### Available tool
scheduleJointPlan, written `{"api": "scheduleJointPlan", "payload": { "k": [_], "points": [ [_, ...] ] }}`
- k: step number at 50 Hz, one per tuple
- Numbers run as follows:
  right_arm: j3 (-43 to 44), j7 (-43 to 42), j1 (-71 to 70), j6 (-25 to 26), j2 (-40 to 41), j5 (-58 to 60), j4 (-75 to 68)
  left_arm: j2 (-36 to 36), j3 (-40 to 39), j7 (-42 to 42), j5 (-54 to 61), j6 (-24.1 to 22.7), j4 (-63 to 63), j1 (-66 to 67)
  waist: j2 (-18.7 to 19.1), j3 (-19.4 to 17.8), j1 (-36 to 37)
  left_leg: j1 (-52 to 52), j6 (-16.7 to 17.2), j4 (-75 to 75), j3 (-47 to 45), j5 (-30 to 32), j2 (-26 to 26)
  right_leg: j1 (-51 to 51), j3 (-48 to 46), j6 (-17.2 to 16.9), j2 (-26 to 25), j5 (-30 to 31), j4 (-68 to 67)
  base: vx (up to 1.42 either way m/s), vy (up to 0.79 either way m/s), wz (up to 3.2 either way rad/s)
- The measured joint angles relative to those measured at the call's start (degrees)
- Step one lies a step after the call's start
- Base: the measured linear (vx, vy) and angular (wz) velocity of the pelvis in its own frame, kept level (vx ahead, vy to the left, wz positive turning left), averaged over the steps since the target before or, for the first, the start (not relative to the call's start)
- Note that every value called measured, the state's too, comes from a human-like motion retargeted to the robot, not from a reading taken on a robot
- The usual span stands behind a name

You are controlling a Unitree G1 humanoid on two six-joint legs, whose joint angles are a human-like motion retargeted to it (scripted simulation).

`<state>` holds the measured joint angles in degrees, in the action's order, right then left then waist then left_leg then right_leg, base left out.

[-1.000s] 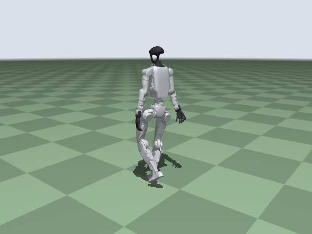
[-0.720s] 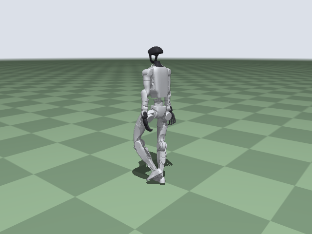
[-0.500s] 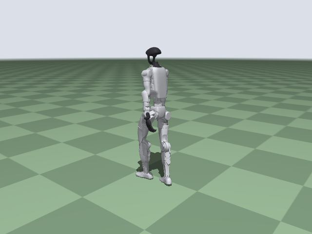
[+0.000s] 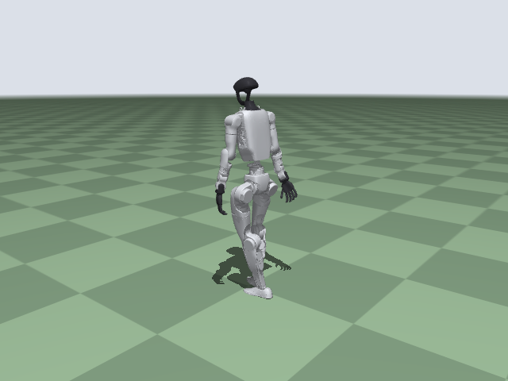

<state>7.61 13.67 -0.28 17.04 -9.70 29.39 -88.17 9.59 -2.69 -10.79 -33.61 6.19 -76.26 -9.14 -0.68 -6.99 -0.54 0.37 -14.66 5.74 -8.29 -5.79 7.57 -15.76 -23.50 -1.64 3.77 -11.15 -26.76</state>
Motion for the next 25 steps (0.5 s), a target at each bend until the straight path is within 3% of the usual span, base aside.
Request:
{"api": "scheduleJointPlan", "payload": {
  "k": [3,5,7,10,13,15,20,22,25],
  "points": [
    [-0.1,-0.2,0.6,0.2,-0.8,-0.5,-1.5,1.1,1.5,0.3,0.8,-1.8,2.9,-0.2,-1.5,-0.7,-0.1,3.6,-0.2,-1.2,-1.4,-1.6,1.4,0.9,1.8,1.2,0.0,1.4,7.2,0.49,-0.10,-0.06],
    [0.0,-0.4,0.9,0.4,-0.9,-1.0,-3.1,1.7,2.3,0.7,1.0,-2.7,4.2,0.3,-1.5,-0.5,0.3,5.8,-0.2,-1.0,-2.7,-3.2,0.8,2.8,-2.1,7.9,-0.2,4.6,8.5,0.50,-0.11,-0.19],
    [0.0,-0.1,0.5,1.0,-0.5,-1.2,-4.6,2.1,0.9,1.3,0.2,-3.1,4.8,1.3,-2.3,-0.1,2.0,7.4,-0.3,0.6,-5.9,-5.2,0.1,3.6,-1.4,9.3,-1.1,1.8,7.2,0.53,-0.22,-0.55],
    [0.4,0.5,-0.8,1.8,0.5,-1.7,-5.5,1.8,-1.7,3.4,0.1,-3.3,3.6,3.3,-4.0,-1.8,3.8,9.4,-0.3,7.9,-11.3,-6.0,-2.2,6.4,3.9,8.7,-2.4,0.4,6.4,0.48,-0.28,-0.40],
    [-0.7,0.9,-2.2,1.4,1.6,-2.6,-5.0,0.8,-4.8,3.5,0.6,-1.2,0.2,5.5,-5.7,-2.2,3.6,6.3,-0.3,20.9,-14.1,-0.3,-4.3,12.5,0.3,7.9,-1.0,0.2,11.6,0.45,-0.15,0.06],
    [-1.1,1.1,-3.2,1.0,2.3,-2.6,-3.4,0.2,-6.8,1.4,-0.4,0.6,-1.5,6.4,-6.9,-2.5,3.8,1.1,-0.3,31.3,-13.1,0.2,-4.8,14.5,-0.4,6.5,0.4,1.1,14.3,0.29,-0.06,0.35],
    [-3.7,0.7,-7.0,-0.7,3.5,-2.8,1.7,-0.3,-12.0,-1.6,-0.8,3.9,-4.7,8.0,-8.0,-3.6,6.9,-9.2,-0.3,47.5,-16.1,-10.5,-11.7,18.5,-1.5,6.3,-0.9,1.3,19.8,0.20,-0.10,-0.05],
    [-5.0,0.3,-8.7,-1.0,3.6,-2.4,3.4,-0.5,-13.0,-1.4,0.5,4.0,-6.2,8.9,-8.0,-3.4,7.5,-12.9,-0.3,46.9,-16.9,-12.8,-10.9,19.4,-2.6,5.5,-0.4,1.8,22.0,0.13,0.13,0.14],
    [-6.5,0.8,-10.9,-1.7,3.1,-1.4,6.2,-1.0,-13.5,-0.7,0.9,4.4,-8.6,9.7,-8.3,-2.0,6.3,-18.5,0.5,39.4,-15.5,-12.3,-4.9,19.4,-6.3,2.1,2.1,3.1,24.6,0.12,0.25,0.73]
  ]
}}
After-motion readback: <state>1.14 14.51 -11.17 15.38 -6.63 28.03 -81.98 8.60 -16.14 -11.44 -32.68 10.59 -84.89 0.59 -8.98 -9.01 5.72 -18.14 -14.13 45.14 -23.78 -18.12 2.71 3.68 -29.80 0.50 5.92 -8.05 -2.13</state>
